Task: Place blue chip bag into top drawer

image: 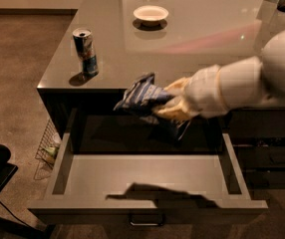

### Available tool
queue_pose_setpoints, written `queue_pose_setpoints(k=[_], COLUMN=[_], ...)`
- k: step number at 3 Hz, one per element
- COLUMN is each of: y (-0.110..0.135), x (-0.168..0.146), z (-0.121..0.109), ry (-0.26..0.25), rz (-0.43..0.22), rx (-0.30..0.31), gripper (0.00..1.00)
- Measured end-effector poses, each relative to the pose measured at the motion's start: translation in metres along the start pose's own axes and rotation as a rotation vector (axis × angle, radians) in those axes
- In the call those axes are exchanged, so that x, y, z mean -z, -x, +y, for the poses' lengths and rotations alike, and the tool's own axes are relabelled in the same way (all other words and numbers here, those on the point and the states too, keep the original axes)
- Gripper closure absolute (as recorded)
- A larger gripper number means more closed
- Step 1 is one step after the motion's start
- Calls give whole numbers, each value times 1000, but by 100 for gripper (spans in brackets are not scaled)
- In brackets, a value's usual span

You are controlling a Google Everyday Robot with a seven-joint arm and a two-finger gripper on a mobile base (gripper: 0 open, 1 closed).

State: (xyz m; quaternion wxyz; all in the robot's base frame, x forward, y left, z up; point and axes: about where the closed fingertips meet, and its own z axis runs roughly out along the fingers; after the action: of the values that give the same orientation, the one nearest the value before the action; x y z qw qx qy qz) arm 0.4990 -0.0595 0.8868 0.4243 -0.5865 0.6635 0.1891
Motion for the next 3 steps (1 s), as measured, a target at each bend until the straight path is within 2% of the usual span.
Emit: queue_pose_setpoints(k=[1,2,3], y=[-59,-63,-62], x=[-70,-74,-75], z=[23,23,24], ry=[48,41,44], rz=[27,28,28], rx=[-21,-29,-27], gripper=[100,82,59])
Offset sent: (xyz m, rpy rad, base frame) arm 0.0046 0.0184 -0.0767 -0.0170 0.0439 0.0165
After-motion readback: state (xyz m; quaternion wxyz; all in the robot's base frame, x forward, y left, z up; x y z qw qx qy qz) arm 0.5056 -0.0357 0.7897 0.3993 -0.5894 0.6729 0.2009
